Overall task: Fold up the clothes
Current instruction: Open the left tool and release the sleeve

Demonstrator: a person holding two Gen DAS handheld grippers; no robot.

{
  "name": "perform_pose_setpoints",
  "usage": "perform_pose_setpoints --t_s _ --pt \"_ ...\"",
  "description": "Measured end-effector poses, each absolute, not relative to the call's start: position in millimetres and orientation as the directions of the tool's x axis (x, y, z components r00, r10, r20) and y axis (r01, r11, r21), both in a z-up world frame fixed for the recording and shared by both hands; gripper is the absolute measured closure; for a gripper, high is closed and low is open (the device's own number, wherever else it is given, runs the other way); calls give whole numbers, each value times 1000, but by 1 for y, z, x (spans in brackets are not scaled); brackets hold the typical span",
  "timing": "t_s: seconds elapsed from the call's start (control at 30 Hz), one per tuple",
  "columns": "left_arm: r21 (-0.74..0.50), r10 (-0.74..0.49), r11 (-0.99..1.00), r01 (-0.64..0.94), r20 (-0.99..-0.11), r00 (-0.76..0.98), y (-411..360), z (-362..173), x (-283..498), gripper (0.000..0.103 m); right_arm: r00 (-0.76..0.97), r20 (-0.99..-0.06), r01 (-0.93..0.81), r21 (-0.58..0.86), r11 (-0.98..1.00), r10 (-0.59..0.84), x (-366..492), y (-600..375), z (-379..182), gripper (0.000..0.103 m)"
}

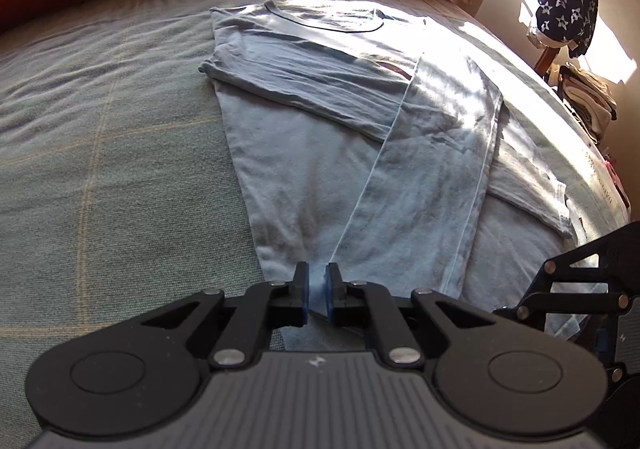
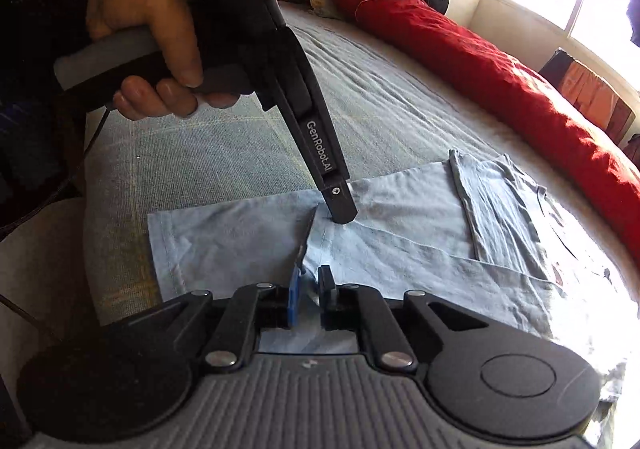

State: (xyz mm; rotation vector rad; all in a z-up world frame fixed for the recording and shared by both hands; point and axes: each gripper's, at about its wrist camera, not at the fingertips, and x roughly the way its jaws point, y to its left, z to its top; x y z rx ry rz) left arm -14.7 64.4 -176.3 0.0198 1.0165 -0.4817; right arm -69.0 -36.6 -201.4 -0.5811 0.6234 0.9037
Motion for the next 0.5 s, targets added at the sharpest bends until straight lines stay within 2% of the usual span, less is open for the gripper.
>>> perform_pose_setpoints --t_s 0.13,0.2,0.3,0.4,0.5 --pt "-189 -402 878 440 -792 459 48 -157 -8 87 477 -695 -837 -171 520 539 -77 -58 -190 88" --pt "-181 -414 868 462 -778 472 40 -147 -5 85 520 -679 -804 -184 566 519 -79 -78 -182 79" --pt "-169 -440 847 503 -753 488 18 -136 7 78 591 -664 -727 -193 659 458 -64 -113 -174 76" --pt "-172 -481 821 545 -724 495 -18 -135 37 76 623 -654 -642 -114 758 429 -33 -145 -170 75" --pt "-153 -461 839 523 -710 532 -39 -147 71 75 635 -629 -577 1 817 449 14 -168 -174 75"
